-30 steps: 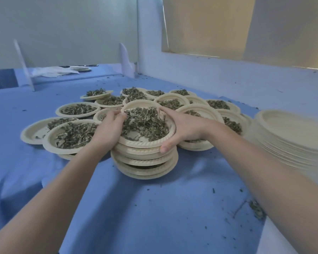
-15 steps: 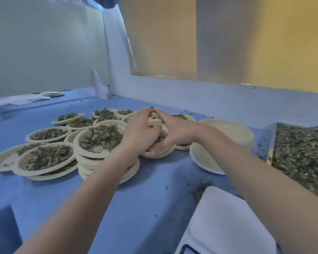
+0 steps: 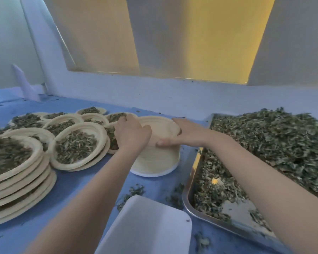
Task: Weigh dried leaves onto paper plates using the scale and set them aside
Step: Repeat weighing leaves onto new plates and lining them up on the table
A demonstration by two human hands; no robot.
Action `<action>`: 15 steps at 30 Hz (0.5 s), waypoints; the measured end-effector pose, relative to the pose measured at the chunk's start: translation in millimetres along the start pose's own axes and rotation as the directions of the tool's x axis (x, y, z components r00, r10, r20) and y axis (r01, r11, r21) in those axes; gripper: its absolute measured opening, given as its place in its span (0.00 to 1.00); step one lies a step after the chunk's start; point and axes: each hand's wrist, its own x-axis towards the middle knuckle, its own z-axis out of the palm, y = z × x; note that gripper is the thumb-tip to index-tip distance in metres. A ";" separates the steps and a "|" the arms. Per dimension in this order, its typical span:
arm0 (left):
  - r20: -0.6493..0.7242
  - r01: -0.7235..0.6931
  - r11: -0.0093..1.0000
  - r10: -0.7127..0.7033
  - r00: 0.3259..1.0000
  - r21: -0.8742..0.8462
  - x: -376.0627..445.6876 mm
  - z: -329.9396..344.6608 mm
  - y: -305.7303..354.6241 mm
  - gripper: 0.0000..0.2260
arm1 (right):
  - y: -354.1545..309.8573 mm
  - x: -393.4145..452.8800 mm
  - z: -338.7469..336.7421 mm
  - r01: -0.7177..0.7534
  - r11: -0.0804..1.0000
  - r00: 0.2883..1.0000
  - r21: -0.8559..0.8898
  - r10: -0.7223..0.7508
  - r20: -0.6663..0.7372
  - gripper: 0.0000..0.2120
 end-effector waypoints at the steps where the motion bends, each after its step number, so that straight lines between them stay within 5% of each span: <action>1: 0.012 0.025 1.000 -0.025 1.000 -0.009 3.7 2.0 -1.2 0.24 | 2.7 0.9 1.9 0.009 0.999 1.000 0.054 -0.010 0.019 0.21; 4: 0.077 0.092 0.988 -0.083 0.994 -0.122 14.9 5.4 -11.5 0.25 | 4.7 3.7 5.9 0.031 0.988 0.999 0.154 -0.037 0.032 0.21; 10: 0.105 0.171 0.950 -0.148 0.983 -0.259 24.8 7.0 -22.8 0.25 | 12.5 10.9 9.8 0.032 0.990 0.999 0.137 -0.032 0.001 0.57; 15: 0.156 0.170 0.961 -0.137 0.978 -0.218 24.3 -0.1 -15.9 0.21 | 11.9 9.8 6.3 -0.024 0.986 1.000 0.166 0.025 -0.004 0.65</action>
